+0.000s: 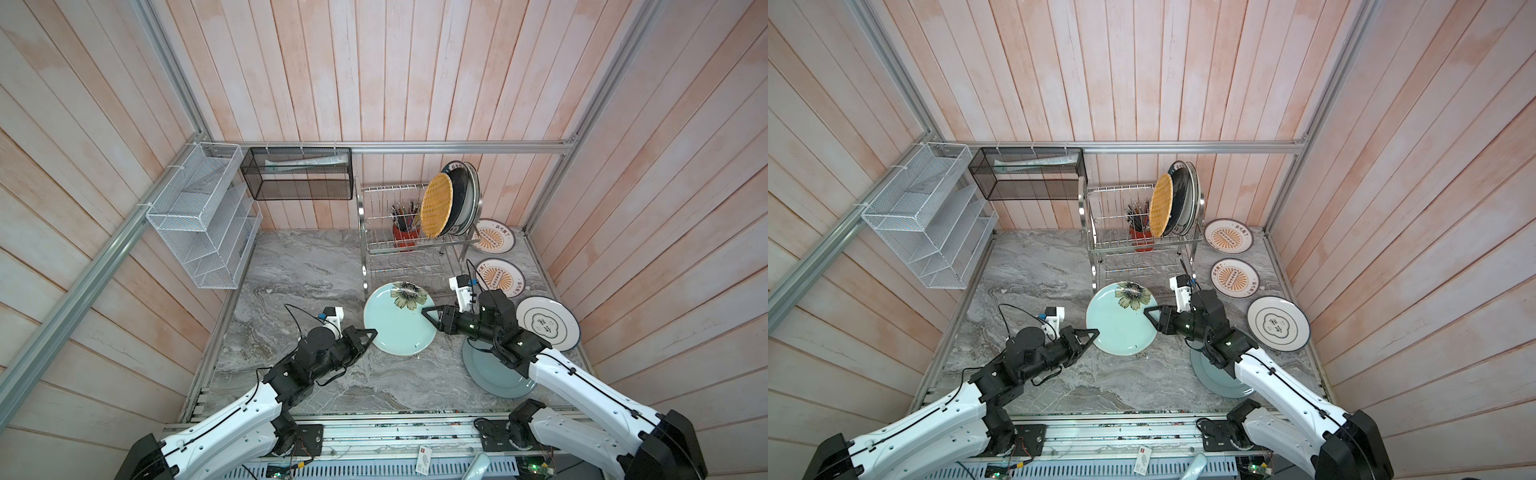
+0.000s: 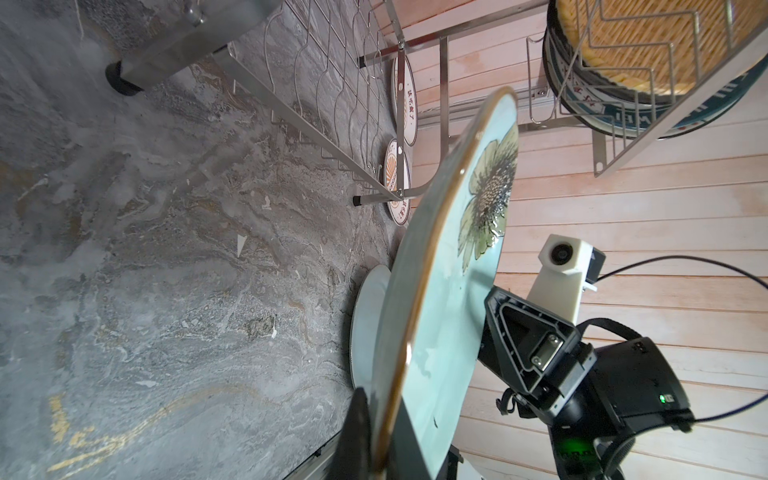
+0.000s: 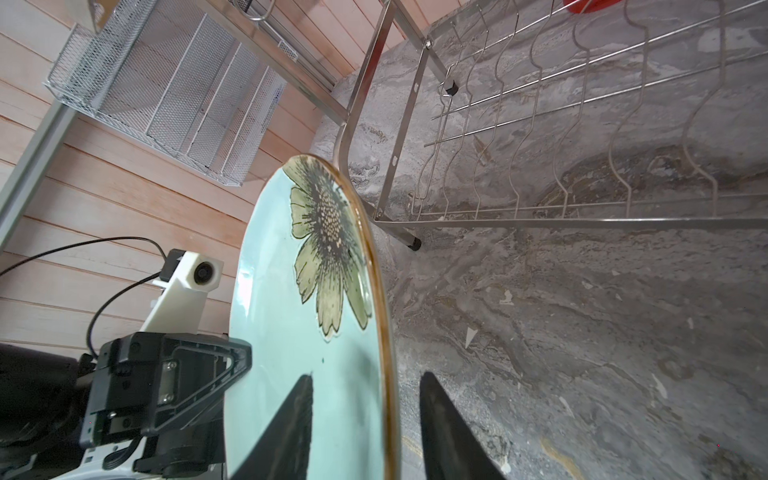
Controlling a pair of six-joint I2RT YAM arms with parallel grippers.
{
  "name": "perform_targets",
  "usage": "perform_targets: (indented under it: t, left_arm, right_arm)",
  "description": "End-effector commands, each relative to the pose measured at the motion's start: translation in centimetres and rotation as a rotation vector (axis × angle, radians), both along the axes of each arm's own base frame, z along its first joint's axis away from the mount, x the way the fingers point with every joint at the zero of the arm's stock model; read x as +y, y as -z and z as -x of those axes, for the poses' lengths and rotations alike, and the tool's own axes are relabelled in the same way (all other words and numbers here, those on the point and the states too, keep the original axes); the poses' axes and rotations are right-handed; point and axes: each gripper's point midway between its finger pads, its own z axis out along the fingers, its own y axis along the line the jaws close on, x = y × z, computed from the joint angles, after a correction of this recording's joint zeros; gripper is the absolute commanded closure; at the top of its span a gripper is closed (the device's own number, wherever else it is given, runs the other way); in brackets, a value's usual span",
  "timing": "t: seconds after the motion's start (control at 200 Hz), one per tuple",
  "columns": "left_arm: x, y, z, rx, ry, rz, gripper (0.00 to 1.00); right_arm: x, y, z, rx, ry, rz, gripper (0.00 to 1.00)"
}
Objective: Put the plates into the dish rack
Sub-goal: 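Close the right gripper on the flower plate rim while the left gripper releases and withdraws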
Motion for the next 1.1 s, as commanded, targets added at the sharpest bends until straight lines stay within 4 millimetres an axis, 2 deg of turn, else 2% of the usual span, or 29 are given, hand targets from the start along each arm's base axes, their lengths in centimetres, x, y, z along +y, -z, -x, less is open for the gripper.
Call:
perform_targets:
  t: [0.0, 0.09, 0.335, 0.405, 0.515, 0.63, 0.655, 0.72, 0.76, 0.795, 0.85, 1.015, 1.095]
  left_arm:
    - [-1.1, -7.2, -0.6, -0.173, 0.015, 0.165, 1.00]
    - [-1.1, -7.2, -0.7, -0.175, 0.016, 0.165, 1.00]
    - [-1.4, -7.1, -0.7, -0.187, 0.026, 0.174, 1.00]
    - [-1.4, -7.0, -0.7, -0.186, 0.027, 0.175, 1.00]
    - [-1.4, -6.8, -0.7, -0.189, 0.027, 0.171, 1.00]
    - [-1.2, -6.3, -0.7, -0.202, 0.025, 0.136, 1.00]
    - [-1.1, -6.2, -0.8, -0.207, 0.021, 0.124, 0.90]
    - [-0.6, -5.4, -0.8, -0.203, 0.009, 0.081, 0.49]
    - [-0.4, -4.8, -0.7, -0.199, 0.005, 0.059, 0.30]
    - [-0.1, -5.0, -0.5, -0.215, 0.004, 0.055, 0.16]
    - [0.4, -5.2, -0.1, -0.245, 0.006, 0.046, 0.01]
    - [2.5, -7.9, 1.0, -0.411, 0.002, -0.045, 0.00]
    - [3.5, -9.6, 1.5, -0.514, 0.012, -0.125, 0.00]
  right_arm:
    - [0.1, -0.1, 0.2, -0.004, -0.007, -0.027, 0.65]
    - [0.1, 0.0, 0.3, 0.002, -0.008, -0.034, 0.71]
    - [0.1, 0.2, 0.8, 0.035, -0.008, -0.080, 0.75]
    - [0.2, 0.0, 0.9, 0.039, -0.013, -0.094, 0.81]
    - [0.2, -0.1, 1.0, 0.055, 0.002, -0.125, 1.00]
    - [-0.5, -0.8, 0.9, 0.048, 0.050, -0.171, 1.00]
    - [-0.8, -0.9, 0.9, 0.040, 0.068, -0.170, 1.00]
    - [-2.0, -1.2, 0.5, 0.029, 0.137, -0.151, 1.00]
    - [-2.8, -1.6, 0.4, 0.012, 0.173, -0.141, 1.00]
    - [-3.4, -2.0, 0.5, -0.003, 0.198, -0.130, 1.00]
    - [-4.2, -2.9, 0.6, -0.034, 0.226, -0.116, 1.00]
    - [-5.9, -6.9, 1.6, -0.129, 0.241, -0.070, 1.00]
    - [-6.2, -9.6, 2.2, -0.189, 0.227, -0.074, 1.00]
